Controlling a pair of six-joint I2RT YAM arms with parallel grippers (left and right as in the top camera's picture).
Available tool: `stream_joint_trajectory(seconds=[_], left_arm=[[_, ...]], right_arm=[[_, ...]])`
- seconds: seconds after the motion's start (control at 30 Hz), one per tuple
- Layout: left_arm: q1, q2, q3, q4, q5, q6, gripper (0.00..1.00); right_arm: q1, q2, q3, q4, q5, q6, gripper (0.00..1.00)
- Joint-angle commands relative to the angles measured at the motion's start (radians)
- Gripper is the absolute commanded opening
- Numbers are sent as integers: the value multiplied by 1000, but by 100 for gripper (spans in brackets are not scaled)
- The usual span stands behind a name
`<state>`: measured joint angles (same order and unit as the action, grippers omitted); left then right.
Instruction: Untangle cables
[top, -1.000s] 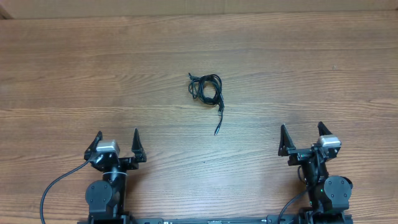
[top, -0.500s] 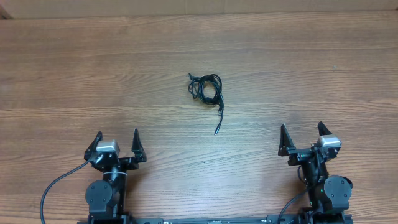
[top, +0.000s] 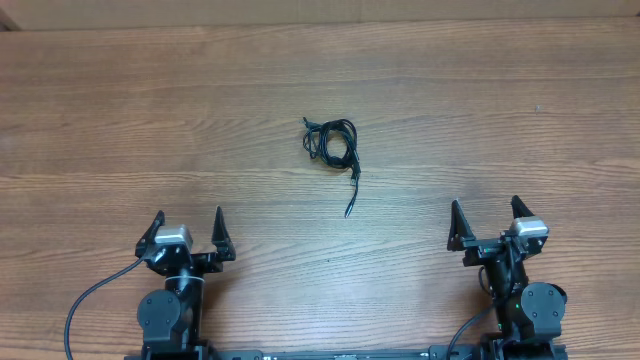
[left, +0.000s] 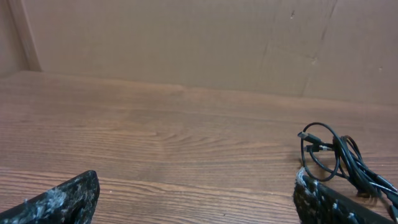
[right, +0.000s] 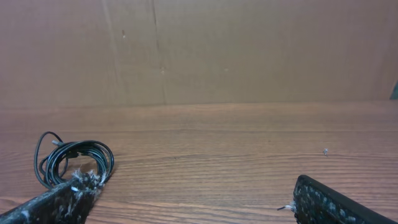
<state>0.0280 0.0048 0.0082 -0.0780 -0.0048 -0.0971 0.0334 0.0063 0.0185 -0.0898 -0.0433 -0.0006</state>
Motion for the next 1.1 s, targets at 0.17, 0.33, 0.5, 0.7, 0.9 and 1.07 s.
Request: stream_joint_trajectory(seconds=[0.17, 0.33, 0.5, 0.7, 0.9, 1.07], left_arm=[[6, 1, -3, 0, -5, 15, 99], [6, 1, -3, 0, -5, 15, 99], [6, 1, -3, 0, -5, 15, 99], [6, 1, -3, 21, 19, -17, 99], [6, 1, 31, 2, 84, -19, 99], [6, 2, 101, -114, 83, -14, 100]], right_arm=[[-1, -3, -10, 6, 13, -7, 100], [-1, -3, -10, 6, 13, -7, 100], [-1, -3, -10, 6, 12, -7, 100], [-1, -3, -10, 6, 4, 13, 100], [-1, -3, -10, 17, -28, 135, 100], [-1, -3, 1, 5, -94, 136, 100]])
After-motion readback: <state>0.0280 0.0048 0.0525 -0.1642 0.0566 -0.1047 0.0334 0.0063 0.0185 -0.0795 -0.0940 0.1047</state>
